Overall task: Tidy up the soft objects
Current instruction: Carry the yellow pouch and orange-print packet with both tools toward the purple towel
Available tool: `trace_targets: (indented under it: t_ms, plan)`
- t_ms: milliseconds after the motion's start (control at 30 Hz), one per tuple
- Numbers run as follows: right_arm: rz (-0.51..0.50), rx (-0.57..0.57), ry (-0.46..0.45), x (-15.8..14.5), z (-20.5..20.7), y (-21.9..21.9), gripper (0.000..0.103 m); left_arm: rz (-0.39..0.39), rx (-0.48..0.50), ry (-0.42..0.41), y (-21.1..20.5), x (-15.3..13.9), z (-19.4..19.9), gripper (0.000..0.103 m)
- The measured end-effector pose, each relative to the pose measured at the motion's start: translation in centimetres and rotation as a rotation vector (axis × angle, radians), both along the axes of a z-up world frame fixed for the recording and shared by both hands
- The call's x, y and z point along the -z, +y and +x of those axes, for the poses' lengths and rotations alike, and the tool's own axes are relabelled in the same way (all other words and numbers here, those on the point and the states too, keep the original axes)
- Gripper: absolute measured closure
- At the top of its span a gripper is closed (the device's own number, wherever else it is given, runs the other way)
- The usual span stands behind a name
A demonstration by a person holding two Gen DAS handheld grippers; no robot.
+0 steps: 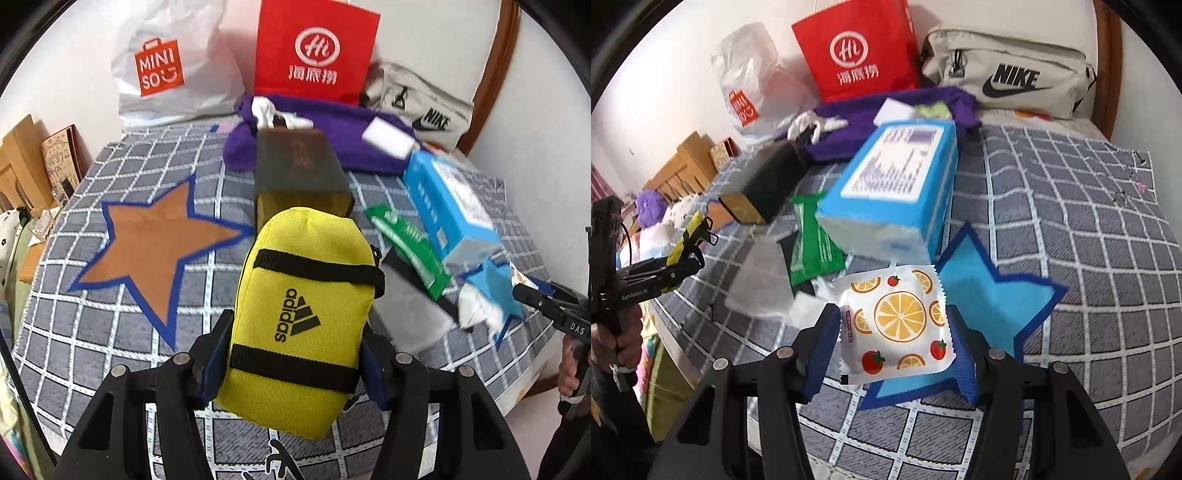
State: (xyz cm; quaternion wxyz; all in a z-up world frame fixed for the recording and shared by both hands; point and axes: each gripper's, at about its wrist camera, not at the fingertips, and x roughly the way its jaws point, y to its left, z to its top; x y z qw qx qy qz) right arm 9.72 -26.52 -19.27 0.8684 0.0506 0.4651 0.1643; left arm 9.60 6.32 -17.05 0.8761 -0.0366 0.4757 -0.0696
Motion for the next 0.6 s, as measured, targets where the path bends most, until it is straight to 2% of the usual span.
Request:
trace_targets:
  t_ms: [300, 500, 600]
  plan:
    - [0.0, -0.02, -0.08, -4.1, 2.0, 1.0, 0.047, -0.095, -0.032, -0.046, 0.5, -3.9, 2.2, 0.044]
    - [-0.004, -0.034, -0.12, -6.0, 4.0, 1.5, 0.047, -0.091, -0.052, -0.06, 0.6, -5.6, 4.1, 0.044]
    - [0.001, -0.038, -0.132, -6.8, 5.3, 1.7, 0.047, -0.107, -0.051, -0.038, 0.7, -5.9, 5.5, 0.044]
